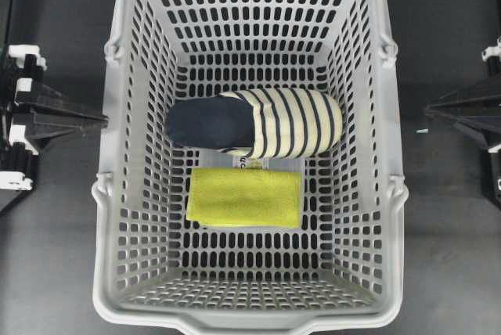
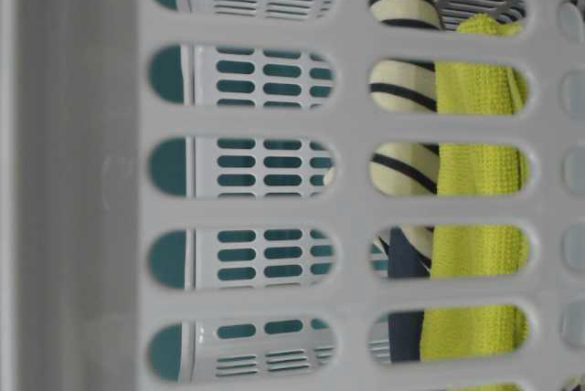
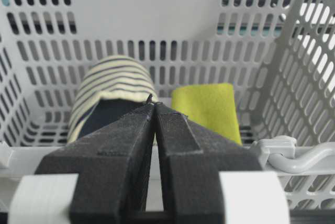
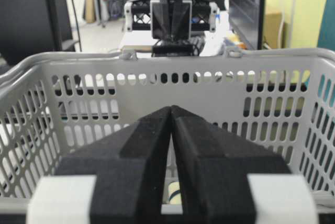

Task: Pick up the yellow cloth from the shopping basket with the left arm.
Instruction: 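Move the left gripper over the basket toward the yellow cloth, then lower the left gripper onto the yellow cloth and close on it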

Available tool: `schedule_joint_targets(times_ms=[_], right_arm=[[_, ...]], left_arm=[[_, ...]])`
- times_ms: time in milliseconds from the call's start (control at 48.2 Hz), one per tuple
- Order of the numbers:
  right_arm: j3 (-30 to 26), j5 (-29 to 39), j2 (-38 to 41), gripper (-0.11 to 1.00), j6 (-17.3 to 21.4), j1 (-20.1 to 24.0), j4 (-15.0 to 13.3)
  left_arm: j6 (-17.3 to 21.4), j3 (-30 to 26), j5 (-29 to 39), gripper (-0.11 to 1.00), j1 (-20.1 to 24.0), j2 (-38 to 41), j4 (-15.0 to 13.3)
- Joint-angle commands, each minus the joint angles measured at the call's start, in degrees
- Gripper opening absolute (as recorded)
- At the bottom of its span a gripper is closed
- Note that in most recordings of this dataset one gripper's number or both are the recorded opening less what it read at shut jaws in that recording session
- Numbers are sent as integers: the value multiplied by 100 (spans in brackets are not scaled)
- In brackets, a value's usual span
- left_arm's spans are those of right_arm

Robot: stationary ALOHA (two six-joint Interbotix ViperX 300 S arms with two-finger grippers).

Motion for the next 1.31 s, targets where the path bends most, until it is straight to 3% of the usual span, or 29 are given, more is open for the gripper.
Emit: schedule_joint_targets(times_ms=[0,83,166,332,498,602,767,871,954,1182,1286], right_arm=[[-123,-53,79,0,44,9,26],[-123,-9,70,7,70,9,70],[-132,70,79,-1,167,9,70],[-141,308,88,-1,272,9,70],[-290,1099,158,3,272,-18,70],[-316,1187,141,20,272,-9,79],[-325,1178,97,70,281,-44,79],[-325,1178,88,82,281,-35,70],[-325,1169,88,79,281,-35,79],[-325,1169,79,78,281,-35,70],[-325,1169,70,78,281,-35,70]], left_arm=[[-123,-211,105,6,-53,53,237],[-272,-457,439,0,-70,88,246],[-308,-729,791,0,-97,123,237],[-290,-1362,1600,0,-114,422,246],[-316,-2118,2602,0,-158,940,246],[-299,-2637,3261,0,-167,1362,246],[-334,-3472,4140,1,-211,2118,237],[-343,-3841,4465,2,-220,2566,246],[-334,-4122,4623,13,-290,2988,246],[-334,-4948,4931,78,-483,4087,246],[-343,-5335,5273,90,-563,4614,246]])
